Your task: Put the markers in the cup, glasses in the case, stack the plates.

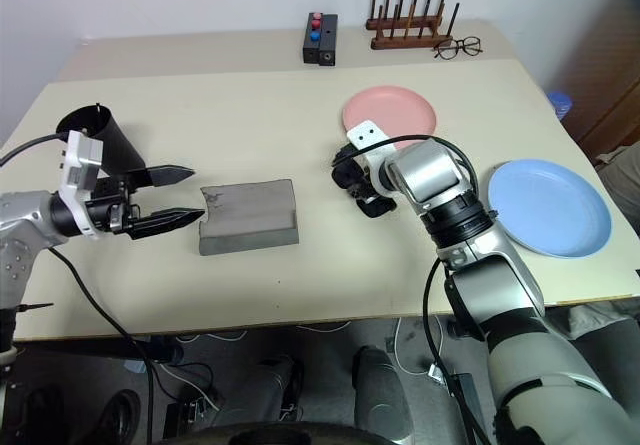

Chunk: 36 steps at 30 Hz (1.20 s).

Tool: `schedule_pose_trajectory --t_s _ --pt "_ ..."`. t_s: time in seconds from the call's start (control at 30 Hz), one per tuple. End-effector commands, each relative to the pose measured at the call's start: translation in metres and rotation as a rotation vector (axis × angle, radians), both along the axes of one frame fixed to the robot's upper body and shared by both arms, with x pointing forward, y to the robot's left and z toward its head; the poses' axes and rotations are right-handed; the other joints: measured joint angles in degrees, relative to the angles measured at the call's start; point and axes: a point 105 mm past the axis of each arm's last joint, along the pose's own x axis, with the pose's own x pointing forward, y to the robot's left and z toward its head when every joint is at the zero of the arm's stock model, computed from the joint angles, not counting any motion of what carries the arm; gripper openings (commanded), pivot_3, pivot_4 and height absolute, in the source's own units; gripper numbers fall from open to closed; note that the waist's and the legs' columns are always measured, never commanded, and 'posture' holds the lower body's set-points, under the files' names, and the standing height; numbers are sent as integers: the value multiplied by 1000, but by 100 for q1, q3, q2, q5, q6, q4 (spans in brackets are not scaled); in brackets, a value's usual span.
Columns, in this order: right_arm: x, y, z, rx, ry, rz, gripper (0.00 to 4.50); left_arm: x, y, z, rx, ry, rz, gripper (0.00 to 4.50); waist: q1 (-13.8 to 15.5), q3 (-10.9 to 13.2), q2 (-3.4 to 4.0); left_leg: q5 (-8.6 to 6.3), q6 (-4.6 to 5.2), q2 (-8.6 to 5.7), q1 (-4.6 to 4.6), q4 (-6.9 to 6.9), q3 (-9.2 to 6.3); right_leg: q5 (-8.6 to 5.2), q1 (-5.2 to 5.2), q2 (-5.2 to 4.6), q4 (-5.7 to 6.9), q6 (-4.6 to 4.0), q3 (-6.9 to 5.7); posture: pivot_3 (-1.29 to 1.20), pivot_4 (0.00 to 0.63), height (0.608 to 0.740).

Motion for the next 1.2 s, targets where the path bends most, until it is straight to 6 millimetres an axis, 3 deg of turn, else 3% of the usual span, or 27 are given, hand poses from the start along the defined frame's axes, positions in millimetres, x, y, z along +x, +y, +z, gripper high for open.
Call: schedule_pose_trajectory --t_s 0.03,0.07,0.37,0.53,1.07,1.13,1.2 --pt "5 2 14 -18 -56 10 2090 -3 0 12 4 -47 -6 4500 2 0 0 0 0 0 0 0 0 0 0 0 0 0 0 0 150 740" --pt "5 3 14 -21 -54 13 1604 -3 0 12 4 -46 -7 4500 2 -2 -2 0 0 0 0 0 0 0 0 0 0 0 0 0 150 740" --pt "6 1 14 -63 -70 27 1604 -1 0 14 6 -60 0 4500 0 -2 -2 0 0 0 1 2 0 2 2 5 0 -3 0 0 150 740" --pt "5 6 21 -37 -74 52 204 -1 2 15 3 -59 7 4500 -13 -7 -9 0 -1 3 14 2 0 3 14 5 1 -5 0 0 150 740" --pt "-8 30 49 145 -69 175 93 0 3 17 4 -56 6 4500 3 -3 -3 0 -1 3 4 1 -1 5 4 12 -1 -7 -1 0 150 740" --pt "-16 47 62 277 -101 297 93 1 5 19 3 -58 7 4500 1 -3 -3 0 -1 3 3 1 -1 5 3 13 0 -7 -1 0 150 740" --pt "-19 49 68 293 -142 354 93 1 7 22 0 -63 8 4500 0 -2 -2 0 -1 3 0 1 -1 5 1 13 -1 -6 -1 0 150 740"
